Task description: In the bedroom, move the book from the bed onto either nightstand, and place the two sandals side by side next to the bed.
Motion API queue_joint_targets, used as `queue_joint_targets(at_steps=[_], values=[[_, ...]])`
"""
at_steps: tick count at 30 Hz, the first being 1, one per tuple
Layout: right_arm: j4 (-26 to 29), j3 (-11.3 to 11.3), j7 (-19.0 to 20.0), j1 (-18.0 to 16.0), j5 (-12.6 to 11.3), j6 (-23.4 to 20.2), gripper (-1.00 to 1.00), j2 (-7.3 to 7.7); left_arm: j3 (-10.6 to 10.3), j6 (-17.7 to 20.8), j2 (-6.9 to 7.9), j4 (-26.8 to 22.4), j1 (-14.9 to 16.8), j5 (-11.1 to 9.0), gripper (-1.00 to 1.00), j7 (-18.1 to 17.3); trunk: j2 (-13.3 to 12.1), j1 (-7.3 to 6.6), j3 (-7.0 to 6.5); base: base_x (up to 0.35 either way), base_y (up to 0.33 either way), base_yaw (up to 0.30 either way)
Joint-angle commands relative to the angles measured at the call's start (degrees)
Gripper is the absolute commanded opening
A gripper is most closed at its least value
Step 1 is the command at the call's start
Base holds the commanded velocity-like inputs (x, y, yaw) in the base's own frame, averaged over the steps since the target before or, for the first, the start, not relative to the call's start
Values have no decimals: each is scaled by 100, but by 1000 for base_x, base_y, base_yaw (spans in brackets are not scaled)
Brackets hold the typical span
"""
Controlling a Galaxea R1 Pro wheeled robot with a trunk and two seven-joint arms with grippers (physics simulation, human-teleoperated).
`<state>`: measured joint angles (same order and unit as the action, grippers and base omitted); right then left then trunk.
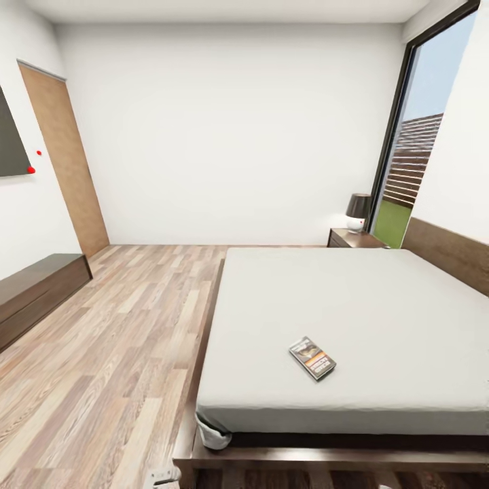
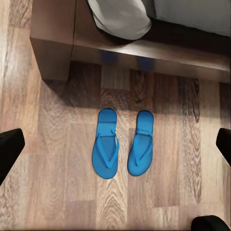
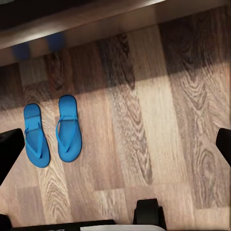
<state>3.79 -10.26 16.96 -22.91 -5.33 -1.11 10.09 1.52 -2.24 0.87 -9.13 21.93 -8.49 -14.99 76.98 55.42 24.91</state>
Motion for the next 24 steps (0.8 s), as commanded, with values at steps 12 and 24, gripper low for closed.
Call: queue_joint_targets(at_steps=[12, 24], values=[[-3, -11, 27, -3, -56, -12, 100, 1, 14, -10, 1, 9, 4, -39, 100, -30, 4, -2, 6, -53, -157, 0], [-1, -11, 27, -3, -56, -12, 100, 1, 13, -13, 0, 11, 4, -39, 100, -30, 4, -2, 6, -1, -263, 0]])
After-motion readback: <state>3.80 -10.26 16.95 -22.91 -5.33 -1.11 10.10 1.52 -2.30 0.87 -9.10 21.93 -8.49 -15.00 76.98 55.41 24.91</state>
